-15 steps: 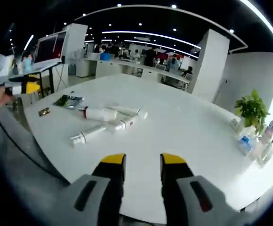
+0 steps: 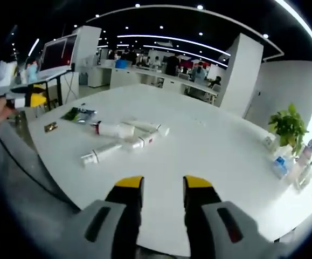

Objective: Arrange the skincare products in the storage area until every visible bottle or jar stands upright without overlapping.

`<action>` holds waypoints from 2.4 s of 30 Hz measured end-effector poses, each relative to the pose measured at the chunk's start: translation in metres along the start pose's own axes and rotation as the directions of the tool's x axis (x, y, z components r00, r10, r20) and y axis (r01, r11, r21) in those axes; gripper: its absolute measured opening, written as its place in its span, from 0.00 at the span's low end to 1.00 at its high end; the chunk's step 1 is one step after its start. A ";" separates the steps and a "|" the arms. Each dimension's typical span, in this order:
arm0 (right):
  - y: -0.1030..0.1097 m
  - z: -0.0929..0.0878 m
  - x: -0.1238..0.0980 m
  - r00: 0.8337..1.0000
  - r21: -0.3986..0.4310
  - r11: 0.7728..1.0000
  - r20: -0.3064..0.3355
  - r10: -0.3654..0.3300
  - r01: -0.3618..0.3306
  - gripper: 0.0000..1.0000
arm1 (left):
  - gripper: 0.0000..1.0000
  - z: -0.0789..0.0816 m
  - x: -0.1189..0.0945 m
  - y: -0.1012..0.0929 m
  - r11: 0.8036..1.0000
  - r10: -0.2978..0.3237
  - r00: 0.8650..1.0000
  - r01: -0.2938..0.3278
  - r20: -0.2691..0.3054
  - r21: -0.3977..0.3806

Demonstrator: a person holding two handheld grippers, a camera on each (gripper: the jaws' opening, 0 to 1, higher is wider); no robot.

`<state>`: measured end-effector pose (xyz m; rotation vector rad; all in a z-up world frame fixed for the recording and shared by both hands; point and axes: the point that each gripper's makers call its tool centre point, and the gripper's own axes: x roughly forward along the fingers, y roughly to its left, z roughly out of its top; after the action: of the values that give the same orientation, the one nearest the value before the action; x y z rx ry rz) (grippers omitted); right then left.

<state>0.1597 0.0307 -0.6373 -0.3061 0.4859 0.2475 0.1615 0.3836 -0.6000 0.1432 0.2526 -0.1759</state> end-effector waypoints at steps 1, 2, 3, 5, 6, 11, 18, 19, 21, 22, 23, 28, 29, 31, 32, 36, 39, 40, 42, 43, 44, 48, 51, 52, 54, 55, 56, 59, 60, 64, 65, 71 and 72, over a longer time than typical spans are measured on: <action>0.000 0.000 0.000 1.000 0.001 1.000 0.000 0.002 -0.002 0.30 | 0.44 0.000 0.000 0.000 1.000 0.000 1.000 0.000 0.000 -0.001; 0.000 0.000 0.000 1.000 0.001 1.000 0.000 0.003 -0.003 0.30 | 0.44 0.000 0.000 0.000 1.000 0.000 1.000 0.000 0.000 -0.001; 0.000 0.000 0.000 1.000 -0.001 1.000 -0.001 0.002 -0.002 0.30 | 0.44 0.000 0.000 0.000 1.000 -0.001 1.000 0.001 -0.001 -0.002; 0.000 -0.001 0.000 1.000 -0.004 1.000 -0.006 0.002 -0.002 0.30 | 0.43 0.000 0.000 0.000 1.000 0.000 1.000 0.000 -0.002 -0.003; 0.000 -0.001 0.000 1.000 -0.004 1.000 -0.005 0.003 -0.003 0.30 | 0.43 0.000 0.000 0.000 1.000 0.000 1.000 0.000 -0.002 -0.004; 0.002 -0.001 0.000 1.000 -0.007 1.000 -0.013 0.005 -0.005 0.30 | 0.43 -0.001 0.000 0.001 1.000 -0.001 1.000 0.001 -0.002 -0.010; 0.005 0.000 0.000 1.000 -0.015 1.000 -0.019 0.010 -0.011 0.30 | 0.43 -0.001 -0.001 0.002 1.000 -0.002 1.000 0.002 -0.004 -0.014; 0.006 -0.001 0.000 1.000 -0.016 1.000 -0.021 0.011 -0.011 0.30 | 0.43 -0.001 -0.001 0.002 1.000 -0.002 1.000 0.002 -0.004 -0.015; 0.006 0.000 0.000 1.000 -0.018 1.000 -0.021 0.012 -0.012 0.30 | 0.43 -0.001 -0.001 0.003 1.000 -0.003 1.000 0.003 -0.005 -0.017; 0.006 0.000 -0.001 1.000 -0.018 1.000 -0.020 0.011 -0.012 0.30 | 0.43 -0.001 -0.001 0.003 1.000 -0.003 1.000 0.003 -0.006 -0.016; 0.006 0.000 -0.001 1.000 -0.018 1.000 -0.020 0.011 -0.011 0.30 | 0.43 -0.001 -0.001 0.003 1.000 -0.004 1.000 0.004 -0.007 -0.014; 0.006 0.000 -0.001 1.000 -0.016 1.000 -0.019 0.012 -0.012 0.30 | 0.43 -0.003 -0.001 0.002 1.000 -0.007 1.000 0.007 -0.015 -0.009; 0.006 0.000 -0.001 1.000 -0.014 1.000 -0.017 0.011 -0.012 0.30 | 0.43 -0.003 0.000 0.002 1.000 -0.007 1.000 0.007 -0.018 -0.006; 0.006 0.000 -0.001 1.000 -0.013 1.000 -0.015 0.010 -0.010 0.30 | 0.43 -0.004 0.000 0.001 1.000 -0.008 1.000 0.008 -0.022 -0.003; 0.005 0.000 -0.001 1.000 -0.012 1.000 -0.015 0.011 -0.011 0.30 | 0.43 -0.004 0.000 0.001 1.000 -0.009 1.000 0.009 -0.023 -0.001; 0.005 0.000 0.000 1.000 -0.016 1.000 -0.017 0.011 -0.011 0.30 | 0.43 -0.004 0.000 0.001 1.000 -0.008 1.000 0.008 -0.025 0.001; 0.005 -0.001 0.000 1.000 -0.017 1.000 -0.019 0.013 -0.014 0.30 | 0.43 -0.005 0.000 0.001 1.000 -0.008 1.000 0.008 -0.028 0.002; 0.005 -0.001 0.000 1.000 -0.018 1.000 -0.019 0.014 -0.014 0.30 | 0.43 -0.005 0.000 0.001 1.000 -0.008 1.000 0.008 -0.027 0.002; 0.005 -0.002 0.001 1.000 -0.024 1.000 -0.024 0.017 -0.017 0.30 | 0.43 -0.005 0.000 0.001 1.000 -0.005 1.000 0.005 -0.026 0.000; 0.005 -0.002 0.001 1.000 -0.026 1.000 -0.026 0.017 -0.018 0.30 | 0.43 -0.004 0.000 0.001 1.000 -0.005 1.000 0.005 -0.025 -0.001; 0.005 -0.002 0.002 1.000 -0.028 0.999 -0.026 0.017 -0.017 0.30 | 0.43 -0.004 0.000 0.001 1.000 -0.005 1.000 0.005 -0.024 -0.004; 0.004 -0.003 0.002 0.999 -0.029 0.999 -0.029 0.013 -0.014 0.30 | 0.43 -0.005 0.000 0.001 1.000 -0.008 1.000 0.008 -0.027 -0.001; 0.005 -0.004 0.002 0.999 -0.032 0.999 -0.033 0.016 -0.017 0.30 | 0.43 -0.005 0.000 0.001 1.000 -0.009 1.000 0.008 -0.026 -0.001; 0.005 -0.004 0.002 0.999 -0.035 0.999 -0.033 0.016 -0.017 0.30 | 0.43 -0.005 0.000 0.001 1.000 -0.008 1.000 0.008 -0.026 -0.001; 0.006 -0.004 0.002 0.999 -0.040 0.999 -0.036 0.017 -0.018 0.30 | 0.43 -0.005 0.000 0.001 1.000 -0.010 1.000 0.009 -0.026 -0.003; 0.006 -0.004 0.002 0.999 -0.041 0.999 -0.036 0.017 -0.018 0.30 | 0.43 -0.005 0.000 0.001 1.000 -0.010 1.000 0.010 -0.026 -0.003; 0.006 -0.004 0.002 0.999 -0.041 0.999 -0.036 0.016 -0.018 0.30 | 0.43 -0.005 0.000 0.001 1.000 -0.010 1.000 0.010 -0.026 -0.002; 0.006 -0.003 0.001 0.999 -0.038 0.999 -0.034 0.014 -0.015 0.30 | 0.43 -0.005 0.001 0.000 1.000 -0.014 0.999 0.014 -0.030 0.003; 0.006 -0.003 0.001 0.999 -0.037 0.999 -0.034 0.013 -0.014 0.30 | 0.43 -0.005 0.001 0.000 1.000 -0.014 0.999 0.014 -0.032 0.004; 0.006 -0.002 0.000 0.999 -0.034 0.999 -0.031 0.011 -0.012 0.30 | 0.43 -0.006 0.001 0.000 1.000 -0.014 0.999 0.014 -0.035 0.008; 0.006 -0.002 0.000 0.999 -0.033 0.999 -0.030 0.010 -0.011 0.30 | 0.43 -0.006 0.001 0.000 1.000 -0.014 0.999 0.014 -0.035 0.009; 0.005 -0.002 -0.001 1.000 -0.024 1.000 -0.026 0.004 -0.004 0.30 | 0.43 -0.006 0.001 0.000 1.000 -0.013 0.999 0.013 -0.036 0.010; 0.005 -0.002 -0.001 1.000 -0.023 1.000 -0.026 0.003 -0.004 0.30 | 0.43 -0.006 0.001 0.000 1.000 -0.014 0.999 0.014 -0.036 0.010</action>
<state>0.1566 0.0343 -0.6390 -0.3311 0.5098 0.2529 0.1607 0.3841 -0.6063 0.1552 0.2890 -0.1885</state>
